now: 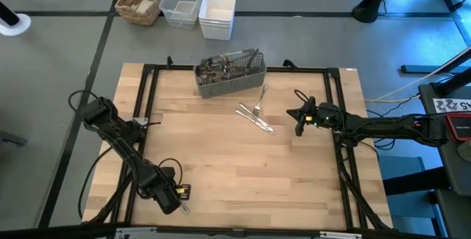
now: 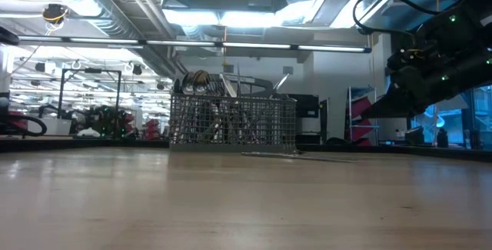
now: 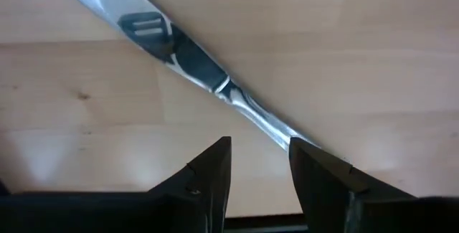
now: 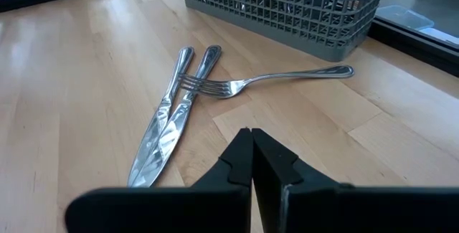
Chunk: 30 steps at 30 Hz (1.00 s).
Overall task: Sort silverware
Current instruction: Put the silver knife into the silverware rack
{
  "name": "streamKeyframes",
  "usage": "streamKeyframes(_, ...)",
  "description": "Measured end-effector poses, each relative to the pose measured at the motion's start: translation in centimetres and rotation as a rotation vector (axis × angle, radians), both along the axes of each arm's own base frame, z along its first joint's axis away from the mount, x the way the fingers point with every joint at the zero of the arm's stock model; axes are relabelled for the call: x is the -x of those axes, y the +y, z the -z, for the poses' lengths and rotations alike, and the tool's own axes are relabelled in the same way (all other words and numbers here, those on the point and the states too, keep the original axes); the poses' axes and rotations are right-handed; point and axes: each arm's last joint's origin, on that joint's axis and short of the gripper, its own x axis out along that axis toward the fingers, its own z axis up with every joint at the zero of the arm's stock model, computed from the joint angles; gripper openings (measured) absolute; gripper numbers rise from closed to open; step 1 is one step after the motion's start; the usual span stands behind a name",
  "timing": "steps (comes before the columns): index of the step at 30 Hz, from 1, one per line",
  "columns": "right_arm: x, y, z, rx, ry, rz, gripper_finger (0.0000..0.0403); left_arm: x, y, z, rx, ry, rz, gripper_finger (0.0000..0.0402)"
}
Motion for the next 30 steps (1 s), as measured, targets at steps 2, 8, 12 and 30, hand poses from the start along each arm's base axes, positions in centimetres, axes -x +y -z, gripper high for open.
streamKeyframes(2,0.0,0.0,0.0,0.001,-0.001,0.000,0.0005,-0.2,0.1,0.2,-0.007,0.006,-0.007,0.0133)
streamKeyframes(8,0.0,0.0,0.0,0.000,0.000,0.000,0.0005,-0.7,0.1,0.9,-0.011,0.012,-0.022,0.0133)
streamKeyframes(12,0.0,0.0,0.0,0.000,-0.001,0.000,0.0005,-1.1,-0.1,1.4,0.000,0.007,-0.026,0.0132)
streamKeyframes(30,0.0,0.0,0.0,0.000,-0.001,0.000,0.0005,-1.2,0.6,2.2,-0.063,0.076,-0.029,0.0129)
